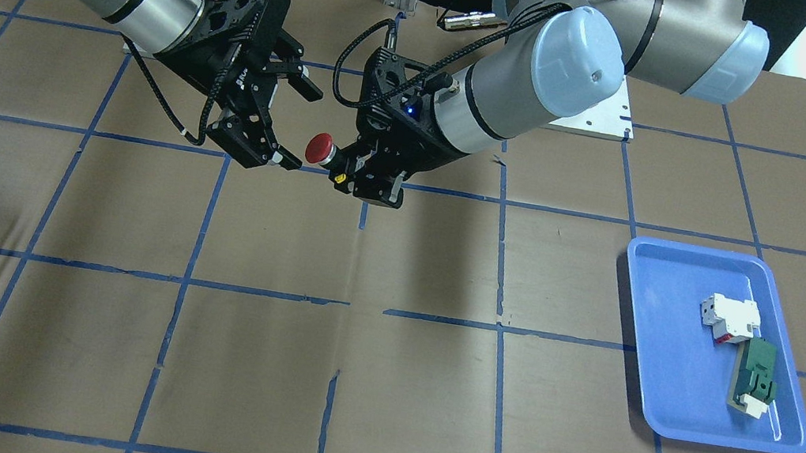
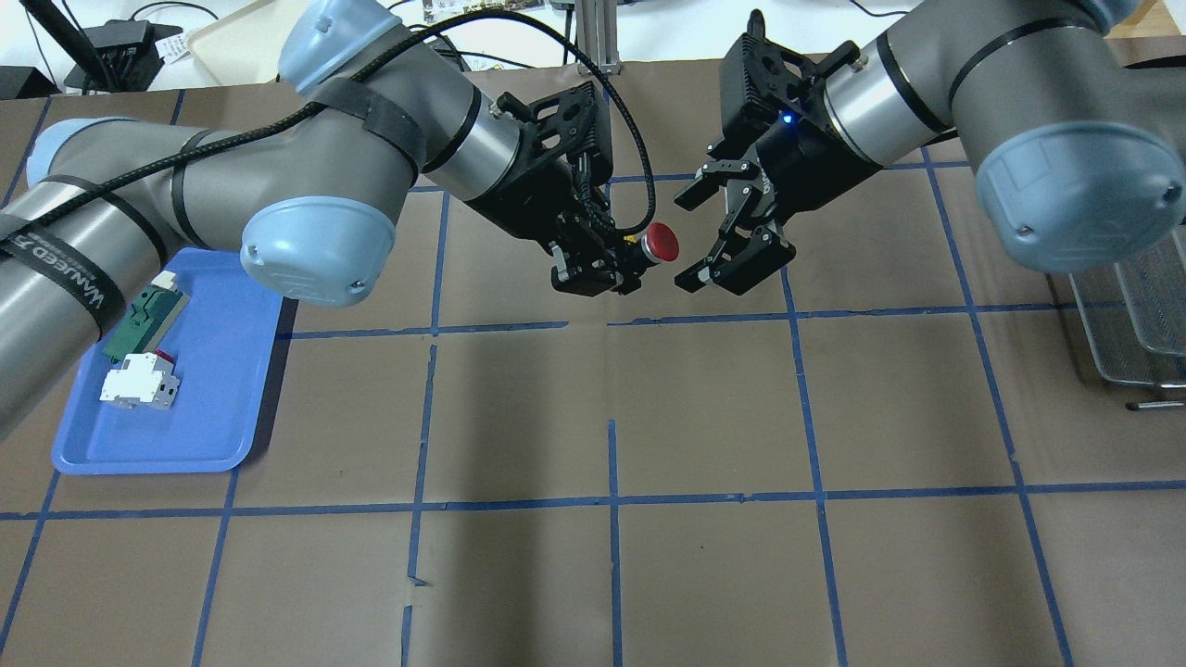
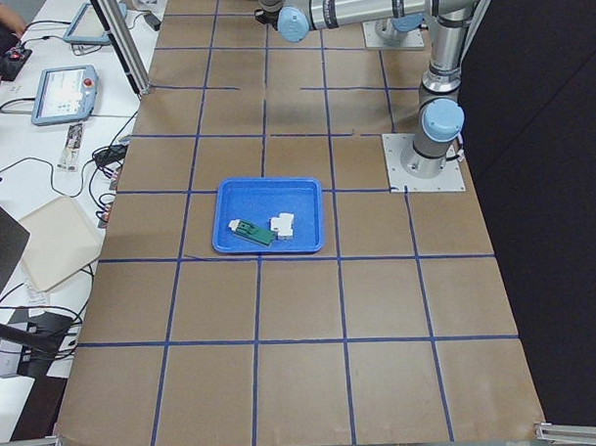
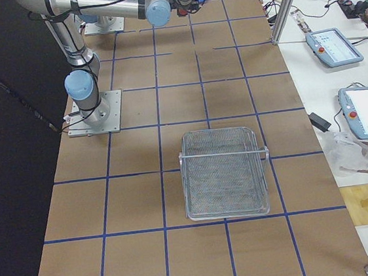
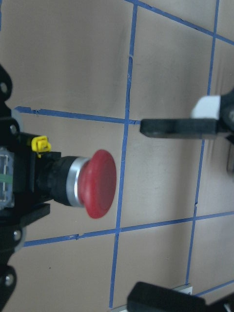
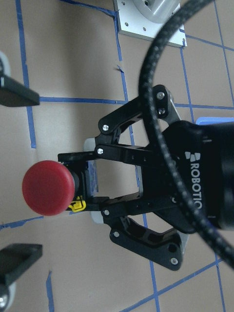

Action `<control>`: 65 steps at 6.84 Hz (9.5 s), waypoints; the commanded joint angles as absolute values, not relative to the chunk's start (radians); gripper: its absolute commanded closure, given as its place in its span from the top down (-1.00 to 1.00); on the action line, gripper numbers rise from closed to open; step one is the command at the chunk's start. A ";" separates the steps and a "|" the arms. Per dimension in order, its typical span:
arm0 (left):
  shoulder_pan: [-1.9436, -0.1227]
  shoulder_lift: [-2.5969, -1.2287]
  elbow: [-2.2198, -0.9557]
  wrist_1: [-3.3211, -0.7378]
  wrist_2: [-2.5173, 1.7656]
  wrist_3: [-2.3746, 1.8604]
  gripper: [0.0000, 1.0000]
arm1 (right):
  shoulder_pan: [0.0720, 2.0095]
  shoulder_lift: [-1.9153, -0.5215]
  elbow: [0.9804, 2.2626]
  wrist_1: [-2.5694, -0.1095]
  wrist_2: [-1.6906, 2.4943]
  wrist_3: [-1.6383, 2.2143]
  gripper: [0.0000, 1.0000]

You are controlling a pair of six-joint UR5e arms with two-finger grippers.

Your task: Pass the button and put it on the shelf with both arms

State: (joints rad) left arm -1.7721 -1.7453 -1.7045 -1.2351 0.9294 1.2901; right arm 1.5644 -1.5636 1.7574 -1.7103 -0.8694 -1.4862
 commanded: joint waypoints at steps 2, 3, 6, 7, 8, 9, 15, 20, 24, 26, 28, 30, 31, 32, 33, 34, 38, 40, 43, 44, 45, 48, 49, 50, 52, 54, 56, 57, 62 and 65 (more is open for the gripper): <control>-1.773 -1.738 -1.712 -1.233 0.931 1.290 -1.00 | 1.595 -1.552 1.793 -1.776 -0.867 -1.485 1.00; -1.772 -1.738 -1.712 -1.233 0.931 1.290 -1.00 | 1.611 -1.539 1.795 -1.814 -0.871 -1.483 1.00; -1.772 -1.738 -1.712 -1.232 0.927 1.290 -1.00 | 1.617 -1.529 1.792 -1.815 -0.874 -1.387 1.00; -1.772 -1.735 -1.712 -1.230 0.928 1.290 -1.00 | 1.617 -1.532 1.792 -1.821 -0.870 -1.393 0.77; -1.772 -1.733 -1.712 -1.230 0.930 1.290 -1.00 | 1.617 -1.537 1.792 -1.827 -0.873 -1.391 -0.20; -1.772 -1.732 -1.710 -1.230 0.930 1.289 -1.00 | 1.617 -1.537 1.792 -1.830 -0.876 -1.396 -0.67; -1.773 -1.720 -1.710 -1.230 0.945 1.298 1.00 | 1.617 -1.545 1.779 -1.835 -0.887 -1.396 -1.00; -1.770 -1.643 -1.616 -1.484 1.158 1.126 1.00 | 1.345 -1.534 1.778 -1.832 -1.211 -1.602 -1.00; -1.767 -1.521 -1.611 -1.572 1.345 0.621 1.00 | 0.904 -1.453 1.564 -1.851 -1.582 -1.990 -1.00; -1.752 -1.483 -1.615 -1.572 1.443 0.374 1.00 | 0.813 -1.306 1.471 -1.861 -1.642 -2.078 -1.00; -1.726 -1.476 -1.592 -1.563 1.485 0.019 1.00 | 0.796 -1.241 1.465 -1.876 -1.646 -2.074 -1.00; -1.672 -1.480 -1.604 -1.476 1.512 0.008 1.00 | 0.796 -1.243 1.466 -1.870 -1.637 -2.066 -0.20; -1.672 -1.479 -1.606 -1.468 1.511 0.006 1.00 | 0.796 -1.253 1.465 -1.864 -1.641 -2.062 -0.18; -1.678 -1.476 -1.623 -1.451 1.506 0.020 1.00 | 0.801 -1.256 1.465 -1.859 -1.640 -2.057 -0.06; -1.678 -1.474 -1.631 -1.447 1.511 0.021 1.00 | 0.802 -1.267 1.465 -1.844 -1.638 -2.051 -0.06; -1.675 -1.476 -1.629 -1.421 1.512 0.009 1.00 | 0.802 -1.269 1.466 -1.836 -1.635 -2.045 -0.13; -1.655 -1.486 -1.629 -1.373 1.509 0.021 1.00 | 0.804 -1.255 1.468 -1.821 -1.631 -2.045 1.00; -1.657 -1.486 -1.631 -1.373 1.508 0.021 1.00 | 0.807 -1.275 1.462 -1.815 -1.614 -2.031 1.00; -1.660 -1.496 -1.608 -1.385 1.514 0.009 1.00 | 0.932 -1.403 1.456 -1.633 -1.618 -1.793 1.00; -1.660 -1.497 -1.602 -1.391 1.514 0.006 1.00 | 1.025 -1.463 1.456 -1.562 -1.614 -1.614 1.00; -1.658 -1.512 -1.582 -1.390 1.513 -0.014 1.00 | 1.131 -1.527 1.472 -1.496 -1.609 -1.427 1.00; -1.661 -1.525 -1.566 -1.390 1.509 -0.043 1.00 | 1.487 -1.621 1.502 -1.479 -1.592 -0.652 1.00; -1.661 -1.520 -1.575 -1.390 1.511 -0.041 1.00 | 1.562 -1.624 1.500 -1.491 -1.591 -0.430 1.00; -1.661 -1.520 -1.572 -1.390 1.511 -0.041 1.00 | 1.580 -1.634 1.488 -1.506 -1.574 -0.246 1.00; -1.661 -1.517 -1.575 -1.390 1.508 -0.041 1.00 | 1.521 -1.612 1.465 -1.529 -1.549 -0.120 1.00; -1.664 -1.531 -1.575 -1.378 1.505 -0.040 1.00 | 1.493 -1.554 1.445 -1.525 -1.560 -0.048 1.00; -1.661 -1.531 -1.582 -1.376 1.503 -0.038 1.00 | 1.487 -1.513 1.425 -1.519 -1.543 0.035 1.00; -1.661 -1.528 -1.580 -1.376 1.499 -0.038 1.00 | 1.497 -1.526 1.436 -1.513 -1.566 0.037 1.00; -1.663 -1.525 -1.580 -1.376 1.505 -0.037 1.00 | 1.500 -1.560 1.505 -1.558 -1.699 -0.006 1.00; -1.663 -1.525 -1.577 -1.376 1.508 -0.037 1.00 | 1.502 -1.560 1.511 -1.559 -1.620 0.000 1.00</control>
